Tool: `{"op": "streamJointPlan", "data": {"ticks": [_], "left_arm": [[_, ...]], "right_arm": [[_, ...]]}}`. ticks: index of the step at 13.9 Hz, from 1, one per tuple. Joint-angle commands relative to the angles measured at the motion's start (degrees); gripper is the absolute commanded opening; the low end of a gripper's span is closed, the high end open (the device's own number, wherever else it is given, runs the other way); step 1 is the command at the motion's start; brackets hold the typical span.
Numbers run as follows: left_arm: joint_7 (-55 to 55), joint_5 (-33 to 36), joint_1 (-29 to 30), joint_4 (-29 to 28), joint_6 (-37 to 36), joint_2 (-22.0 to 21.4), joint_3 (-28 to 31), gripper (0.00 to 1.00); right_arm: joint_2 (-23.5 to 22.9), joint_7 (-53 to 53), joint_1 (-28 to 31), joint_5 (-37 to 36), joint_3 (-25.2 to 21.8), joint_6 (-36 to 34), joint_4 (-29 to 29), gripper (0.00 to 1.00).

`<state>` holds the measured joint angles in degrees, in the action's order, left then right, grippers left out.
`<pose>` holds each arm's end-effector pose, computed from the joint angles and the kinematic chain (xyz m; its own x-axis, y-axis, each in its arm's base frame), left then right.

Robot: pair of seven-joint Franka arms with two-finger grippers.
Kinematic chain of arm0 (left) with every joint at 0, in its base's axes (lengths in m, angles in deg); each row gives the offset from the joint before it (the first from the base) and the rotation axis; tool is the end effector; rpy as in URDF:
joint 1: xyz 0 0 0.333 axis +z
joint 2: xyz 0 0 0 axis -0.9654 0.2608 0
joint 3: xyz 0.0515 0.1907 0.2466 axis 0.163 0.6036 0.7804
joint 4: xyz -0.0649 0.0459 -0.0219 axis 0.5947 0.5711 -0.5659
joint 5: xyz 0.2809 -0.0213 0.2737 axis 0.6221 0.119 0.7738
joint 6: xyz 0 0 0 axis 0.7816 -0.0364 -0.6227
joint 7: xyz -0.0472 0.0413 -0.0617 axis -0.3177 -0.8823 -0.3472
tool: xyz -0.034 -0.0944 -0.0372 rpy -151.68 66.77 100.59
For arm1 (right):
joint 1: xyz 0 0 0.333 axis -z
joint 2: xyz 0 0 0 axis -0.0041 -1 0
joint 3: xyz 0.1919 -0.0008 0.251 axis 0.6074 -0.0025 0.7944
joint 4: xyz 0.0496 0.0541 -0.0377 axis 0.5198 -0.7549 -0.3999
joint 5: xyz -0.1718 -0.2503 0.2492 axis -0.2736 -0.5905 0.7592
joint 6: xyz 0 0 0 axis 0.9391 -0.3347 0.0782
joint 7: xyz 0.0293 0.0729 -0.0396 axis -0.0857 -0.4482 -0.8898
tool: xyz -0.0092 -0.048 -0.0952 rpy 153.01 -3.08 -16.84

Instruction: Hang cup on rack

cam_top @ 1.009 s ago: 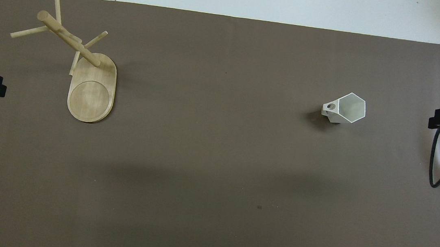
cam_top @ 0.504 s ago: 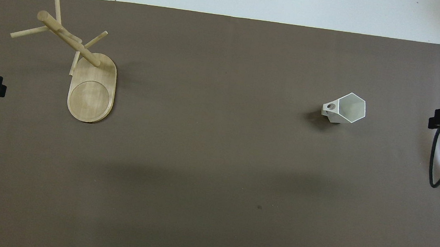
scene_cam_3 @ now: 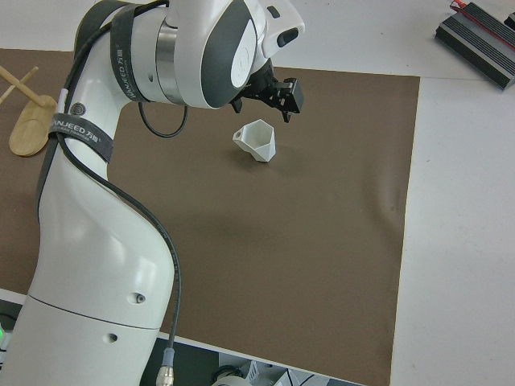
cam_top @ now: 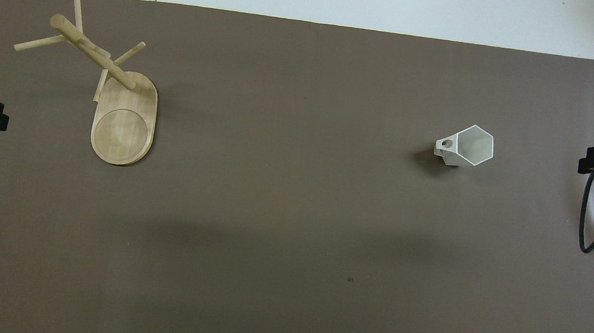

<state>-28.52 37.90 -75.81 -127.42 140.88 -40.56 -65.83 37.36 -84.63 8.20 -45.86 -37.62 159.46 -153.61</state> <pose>0.5367 -0.0168 0.6486 0.9981 -0.0600 -0.0150 -0.0602 -0.9981 -0.0120 0.5568 -0.0496 0.6308 0.9913 -0.1235 0.0461 -0.1244 -0.9921 0.0165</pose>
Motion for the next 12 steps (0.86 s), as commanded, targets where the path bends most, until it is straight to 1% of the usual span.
{"op": "streamJointPlan", "data": {"ticks": [1,6,12], "left_arm": [[-0.6,0.8,0.2,-1.8,0.5,-1.5,-0.2,1.0],[-0.7,0.8,0.2,-1.8,0.5,-1.5,-0.2,1.0],[-0.6,0.8,0.2,-1.8,0.5,-1.5,-0.2,1.0]], "right_arm": [[0.5,0.9,0.2,0.2,0.2,-0.9,-0.5,1.0],[0.8,0.5,0.2,0.2,0.2,-0.8,-1.3,1.0],[1.6,0.6,0.3,0.2,0.3,2.9,-3.8,1.0]]}}
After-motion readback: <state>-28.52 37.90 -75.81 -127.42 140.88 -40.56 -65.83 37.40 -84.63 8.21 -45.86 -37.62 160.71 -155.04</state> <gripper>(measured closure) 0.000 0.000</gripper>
